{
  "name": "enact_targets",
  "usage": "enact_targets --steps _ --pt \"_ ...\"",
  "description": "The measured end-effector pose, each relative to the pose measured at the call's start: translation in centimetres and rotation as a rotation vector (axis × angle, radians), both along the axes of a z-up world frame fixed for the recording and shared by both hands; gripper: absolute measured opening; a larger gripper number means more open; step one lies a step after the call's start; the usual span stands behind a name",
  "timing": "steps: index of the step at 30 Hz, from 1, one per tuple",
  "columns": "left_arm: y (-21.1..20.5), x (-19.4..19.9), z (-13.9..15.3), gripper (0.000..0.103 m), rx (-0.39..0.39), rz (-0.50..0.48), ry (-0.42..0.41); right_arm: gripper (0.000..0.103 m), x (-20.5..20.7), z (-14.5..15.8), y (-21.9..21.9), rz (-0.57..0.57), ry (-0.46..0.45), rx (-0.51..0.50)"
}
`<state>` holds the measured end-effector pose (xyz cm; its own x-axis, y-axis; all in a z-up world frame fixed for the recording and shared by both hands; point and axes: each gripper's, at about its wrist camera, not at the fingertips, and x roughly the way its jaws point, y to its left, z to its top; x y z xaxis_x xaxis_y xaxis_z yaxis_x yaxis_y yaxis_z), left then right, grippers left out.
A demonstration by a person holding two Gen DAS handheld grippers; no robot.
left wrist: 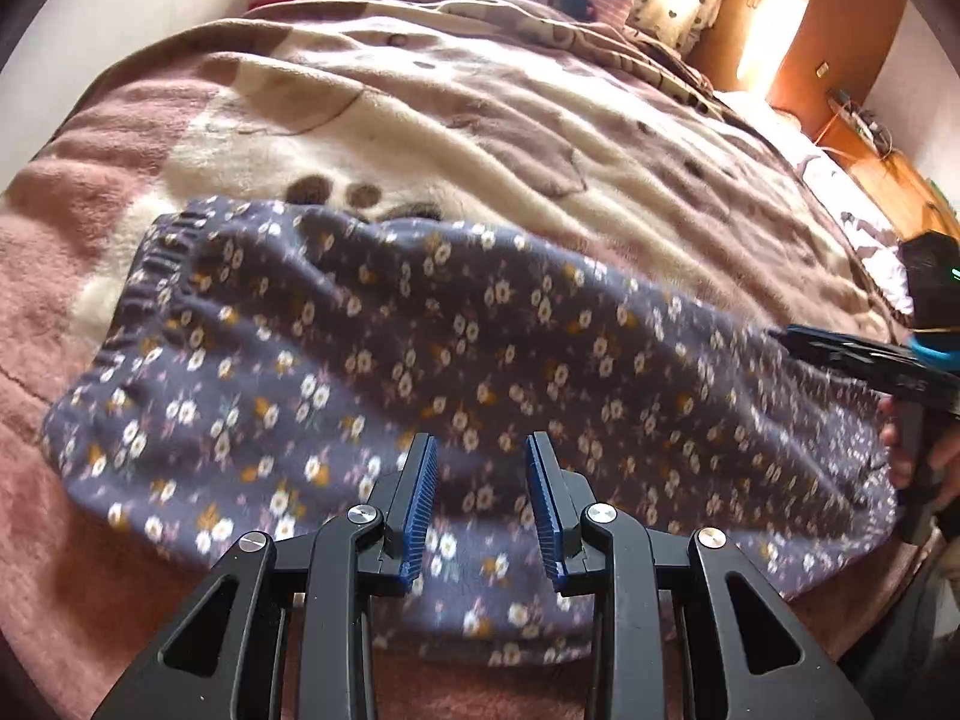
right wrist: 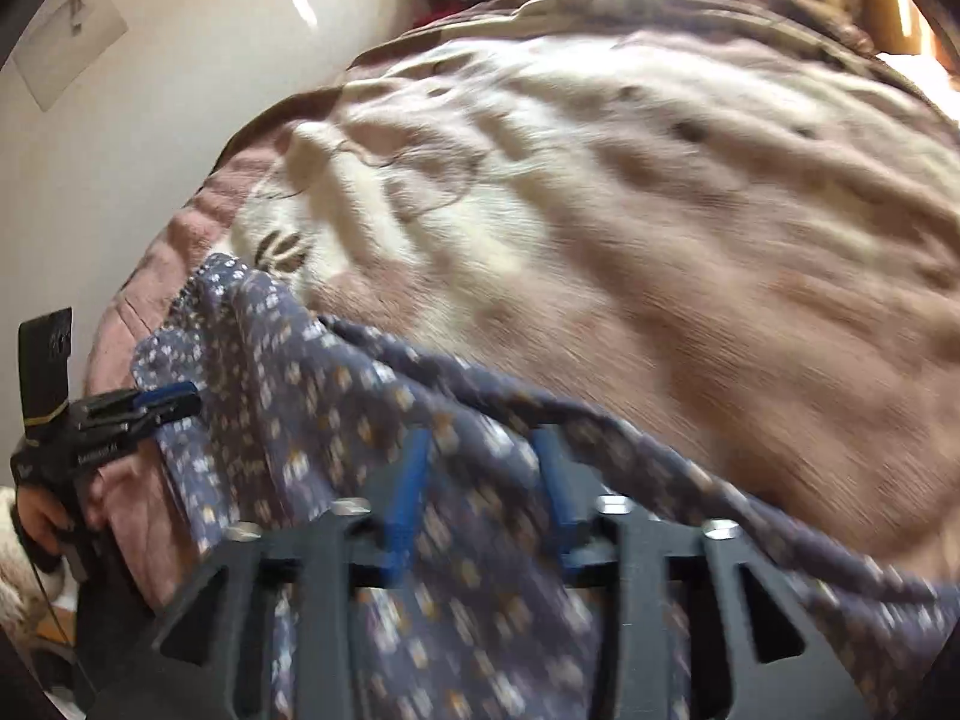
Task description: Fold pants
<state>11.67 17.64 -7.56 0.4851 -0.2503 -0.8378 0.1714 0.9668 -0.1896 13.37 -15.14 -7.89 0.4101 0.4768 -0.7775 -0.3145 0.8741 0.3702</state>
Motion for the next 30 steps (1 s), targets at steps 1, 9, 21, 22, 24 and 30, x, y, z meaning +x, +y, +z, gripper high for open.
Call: enact_targets --steps 1,9,21,22,24,30 --pt "-0.2 0.4 0.0 0.030 -0.001 -0.001 -0.003 0.047 0.7 -0.3 0.5 0.015 0.017 0.023" --pt "0.3 1.3 -1.1 0.030 0.000 -0.003 0.017 0.049 2.5 -3.2 4.3 0.187 0.311 0.303" --pt "0.1 1.7 -2.3 0.031 0.012 -0.021 0.016 0.050 3.9 -5.6 5.9 0.256 0.501 0.455" --pt "0.1 1.7 -2.4 0.031 0.008 -0.021 0.017 0.050 4.2 -5.7 6.3 0.256 0.503 0.469" --pt "0.2 1.7 -2.5 0.031 0.001 -0.022 0.018 0.057 4.9 -5.7 7.3 0.269 0.514 0.501" --pt "0.4 1.7 -2.8 0.031 -0.008 -0.026 0.015 0.060 6.9 -5.5 8.9 0.221 0.487 0.606"
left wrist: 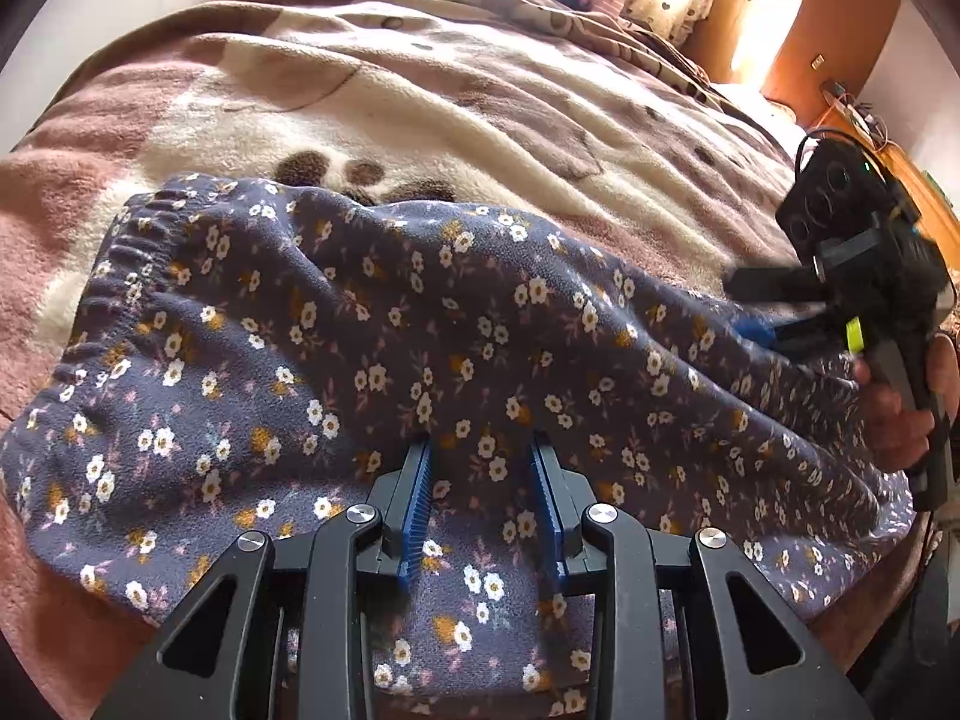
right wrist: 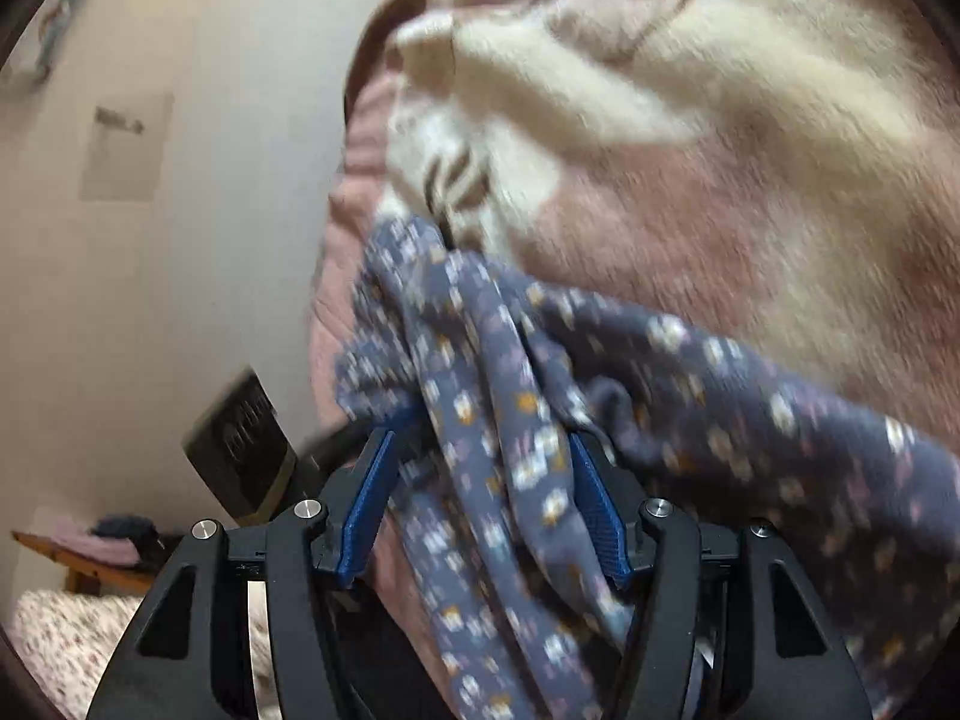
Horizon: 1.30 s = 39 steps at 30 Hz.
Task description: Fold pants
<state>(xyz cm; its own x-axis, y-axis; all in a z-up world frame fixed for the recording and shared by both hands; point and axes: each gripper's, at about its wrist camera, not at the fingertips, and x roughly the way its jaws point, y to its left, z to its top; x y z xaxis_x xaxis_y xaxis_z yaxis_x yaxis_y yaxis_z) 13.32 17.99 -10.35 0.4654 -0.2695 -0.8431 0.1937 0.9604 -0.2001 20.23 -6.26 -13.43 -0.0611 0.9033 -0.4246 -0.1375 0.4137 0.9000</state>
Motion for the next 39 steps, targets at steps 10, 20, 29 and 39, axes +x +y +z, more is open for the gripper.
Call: enact_targets --steps 10,20,29,39 --pt "0.4 -0.2 0.0 0.031 -0.011 -0.008 -0.002 0.060 3.2 3.8 -3.7 -0.265 -0.106 0.107" --pt "0.3 -0.3 0.0 0.031 -0.011 -0.008 -0.005 0.060 1.0 0.9 -4.2 0.051 0.062 -0.130" --pt "0.5 -0.2 -0.2 0.031 -0.017 -0.005 -0.004 0.060 0.0 -1.7 -1.4 0.122 0.152 0.032" --pt "0.8 -0.2 -0.3 0.031 -0.027 -0.012 0.000 0.060 2.8 -0.8 -2.1 -0.199 0.143 0.322"
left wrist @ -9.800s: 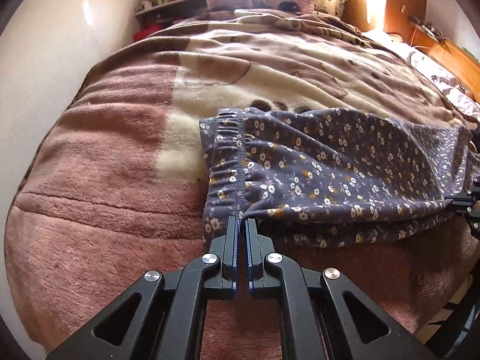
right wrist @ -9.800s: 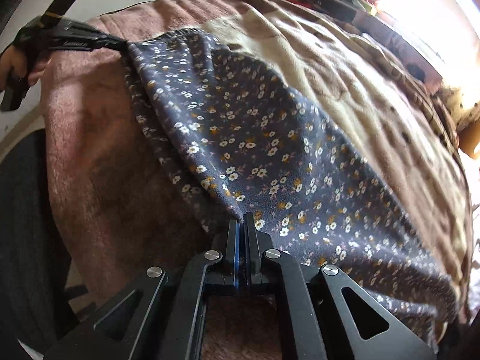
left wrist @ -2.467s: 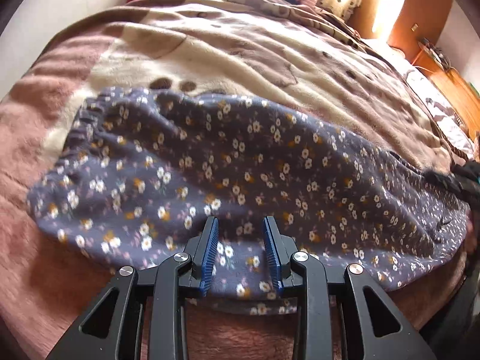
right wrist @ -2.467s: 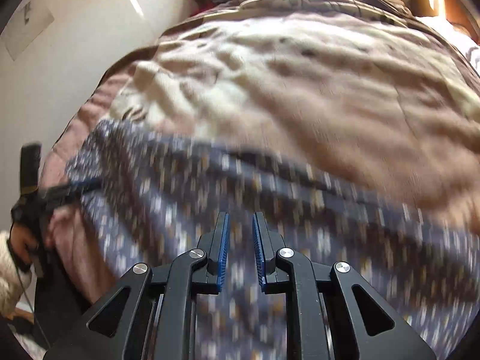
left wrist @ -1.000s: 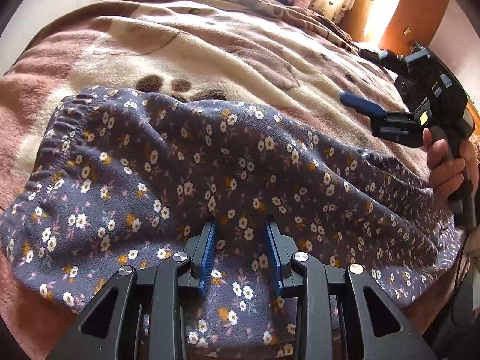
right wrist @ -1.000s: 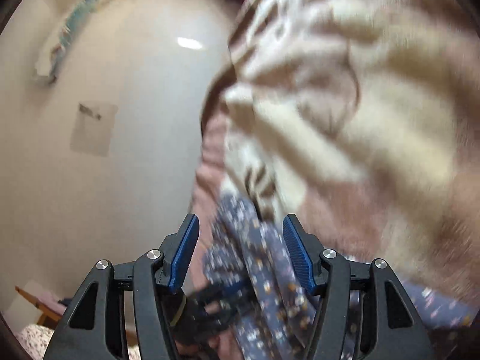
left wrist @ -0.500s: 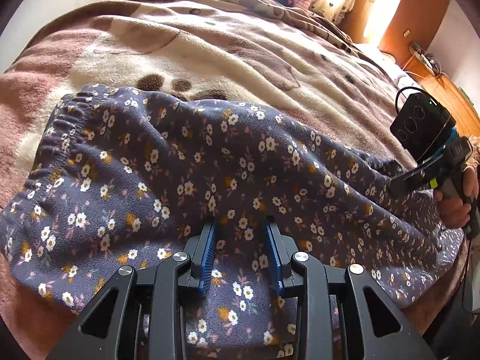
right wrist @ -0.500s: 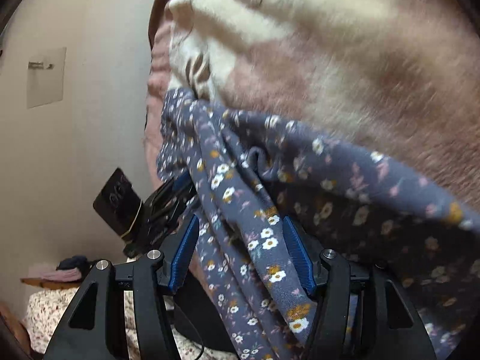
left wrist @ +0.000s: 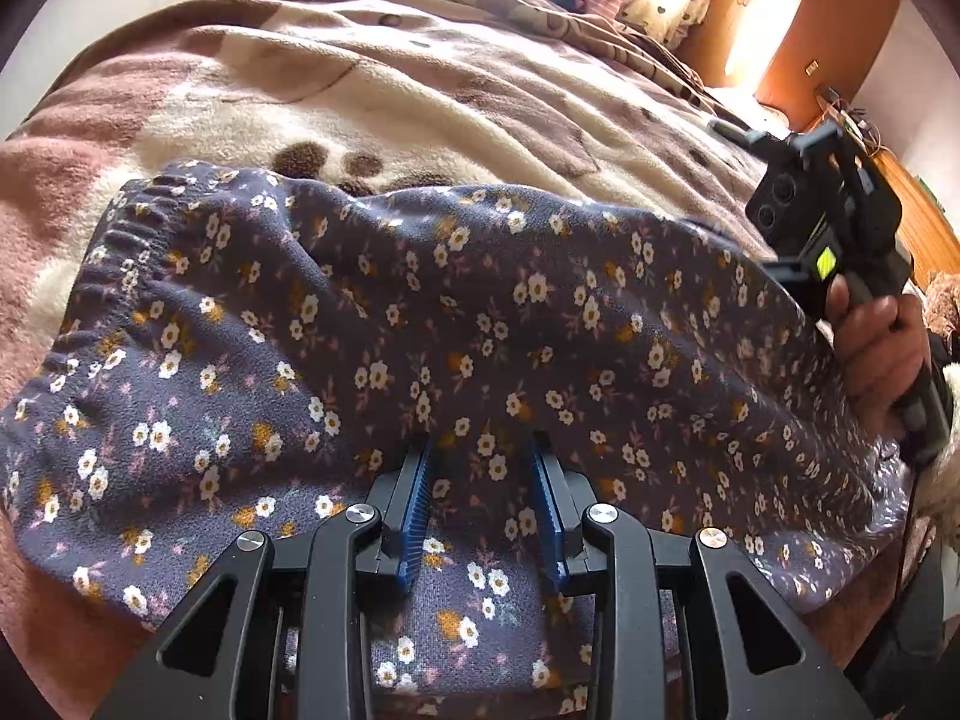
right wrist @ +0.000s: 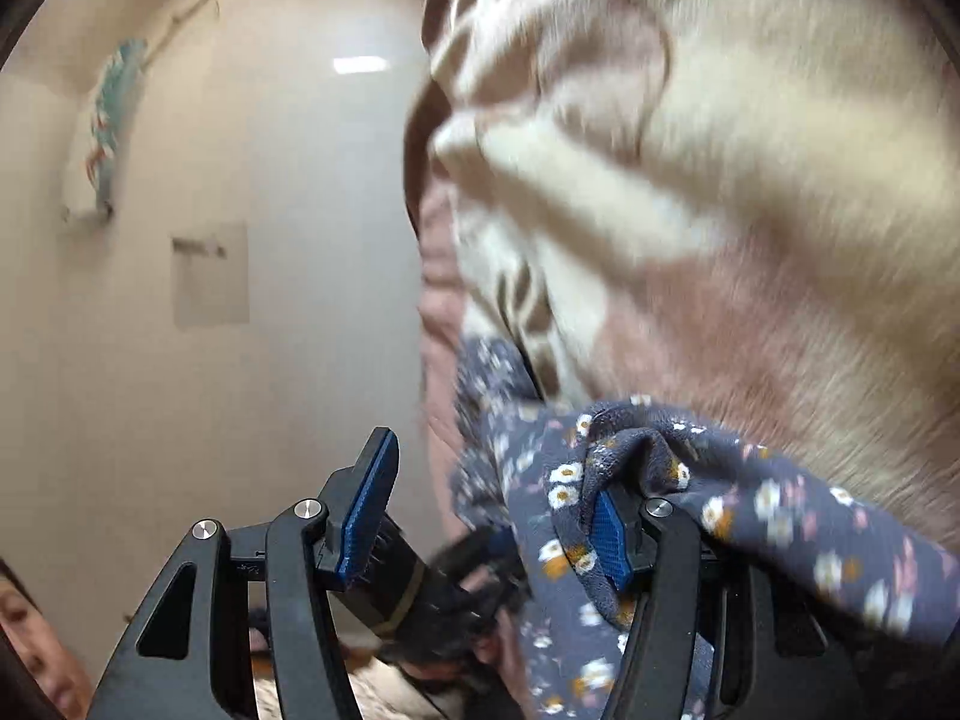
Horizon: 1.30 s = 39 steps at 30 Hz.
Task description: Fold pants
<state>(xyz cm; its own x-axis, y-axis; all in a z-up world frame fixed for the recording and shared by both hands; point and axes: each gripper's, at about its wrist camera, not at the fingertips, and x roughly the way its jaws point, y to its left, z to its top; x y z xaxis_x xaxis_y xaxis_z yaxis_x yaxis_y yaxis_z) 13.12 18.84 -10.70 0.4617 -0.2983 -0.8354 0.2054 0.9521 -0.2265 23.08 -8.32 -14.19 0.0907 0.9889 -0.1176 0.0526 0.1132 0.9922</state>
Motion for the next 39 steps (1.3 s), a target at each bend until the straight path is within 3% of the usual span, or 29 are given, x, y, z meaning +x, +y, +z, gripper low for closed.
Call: enact_targets --steps 9,13,18,21,23,28,31,39 --pt "0.2 -0.2 -0.1 0.031 0.000 -0.008 -0.001 0.060 3.4 1.0 -1.3 0.042 0.098 -0.029" --pt "0.4 -0.2 -0.1 0.031 -0.002 -0.007 -0.002 0.060 3.7 1.7 -2.9 0.101 0.058 -0.155" --pt "0.2 -0.3 -0.1 0.031 0.011 -0.007 -0.002 0.060 4.9 3.6 -4.7 0.055 -0.004 -0.183" --pt "0.0 -0.3 0.0 0.031 0.014 -0.004 0.000 0.060 5.9 4.1 -7.4 -0.068 -0.018 -0.100" --pt "-0.1 -0.3 0.0 0.031 0.016 -0.006 0.000 0.060 6.0 4.2 -7.5 -0.039 -0.002 -0.203" --pt "-0.1 -0.3 -0.1 0.031 0.016 -0.005 -0.001 0.057 3.5 5.2 -6.2 0.119 -0.173 -0.560" --pt "-0.2 -0.3 0.2 0.031 0.025 -0.006 -0.001 0.041 1.6 6.0 -6.0 0.153 -0.323 -0.749" --pt "-2.6 -0.8 2.1 0.031 -0.012 -0.061 -0.039 0.017 -3.3 6.6 -5.3 0.224 -0.578 -0.893"
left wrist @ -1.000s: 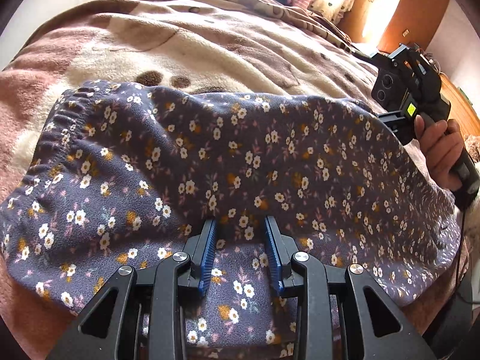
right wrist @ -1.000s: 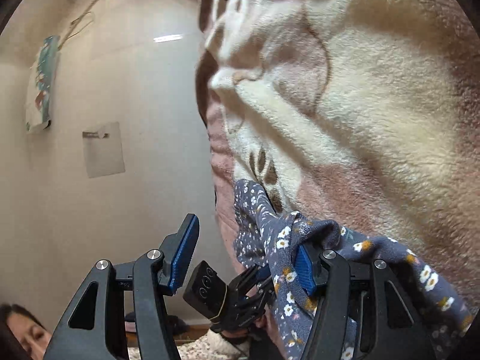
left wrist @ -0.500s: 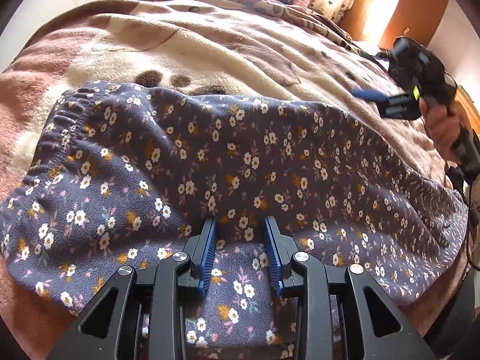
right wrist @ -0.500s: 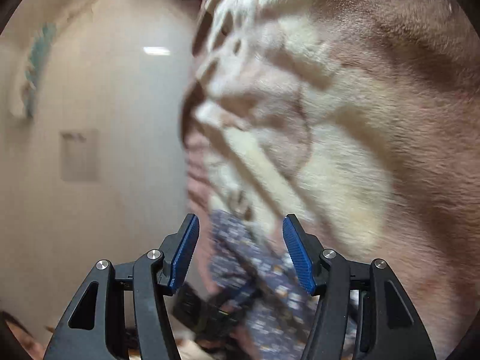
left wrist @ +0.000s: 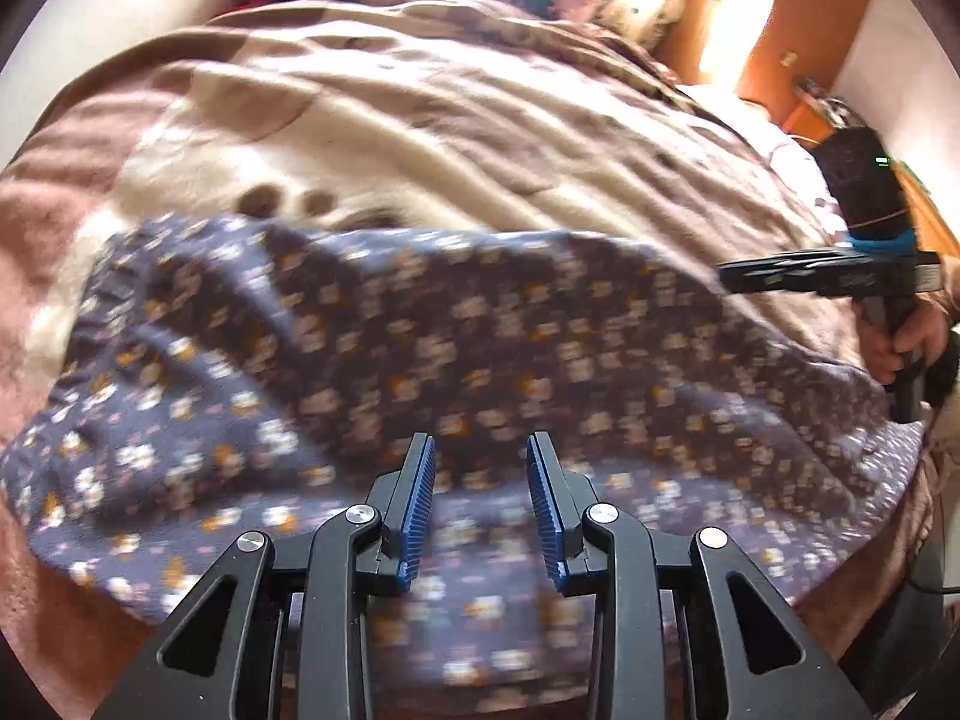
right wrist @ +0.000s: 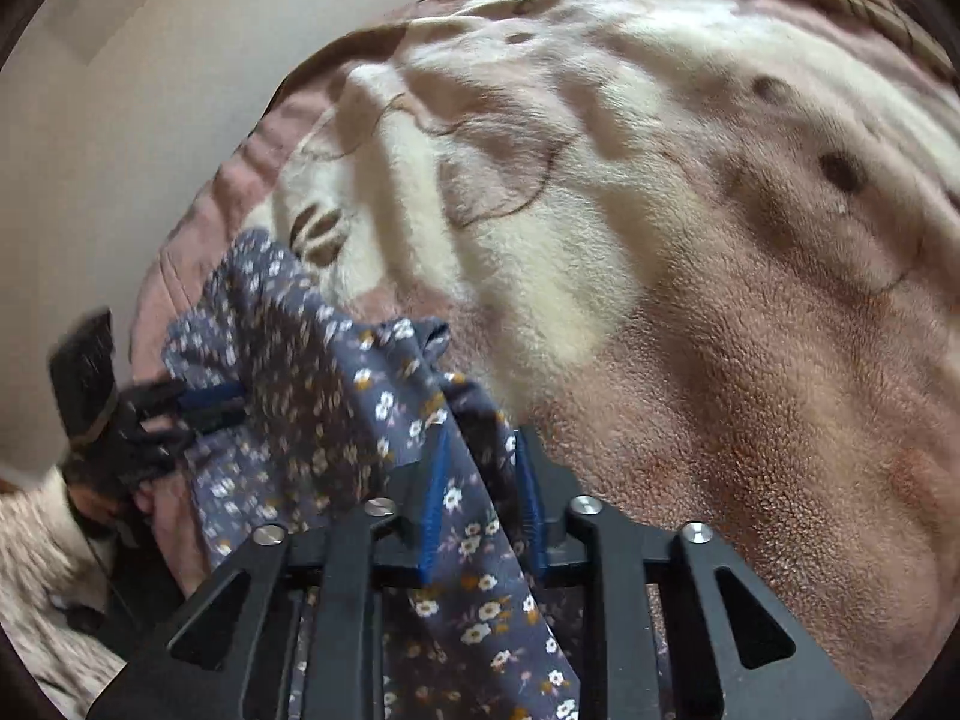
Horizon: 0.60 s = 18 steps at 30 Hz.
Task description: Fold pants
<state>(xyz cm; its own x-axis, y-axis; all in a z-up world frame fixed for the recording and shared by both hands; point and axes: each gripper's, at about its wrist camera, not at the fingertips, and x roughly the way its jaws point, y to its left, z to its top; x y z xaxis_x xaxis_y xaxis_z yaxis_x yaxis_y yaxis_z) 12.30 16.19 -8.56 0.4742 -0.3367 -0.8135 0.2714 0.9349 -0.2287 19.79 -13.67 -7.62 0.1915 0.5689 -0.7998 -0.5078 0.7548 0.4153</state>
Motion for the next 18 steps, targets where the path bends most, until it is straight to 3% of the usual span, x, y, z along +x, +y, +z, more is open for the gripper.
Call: enact_targets --steps 6,9,15,18 --pt "-4.9 -1.3 -0.9 0.031 -0.074 -0.169 0.042 0.016 0.0 -2.6 3.4 0.106 0.070 -0.029" --pt "-5.7 -1.6 -1.6 0.031 -0.090 -0.187 0.067 0.016 0.2 -3.5 3.9 0.117 0.084 -0.057" --pt "-5.5 -1.2 -2.3 0.031 -0.120 -0.176 0.095 0.016 1.1 -3.9 3.2 0.067 0.150 0.009" --pt "-5.7 -1.4 -2.4 0.031 -0.109 -0.177 0.090 0.016 0.9 -3.8 4.0 0.080 0.107 -0.010"
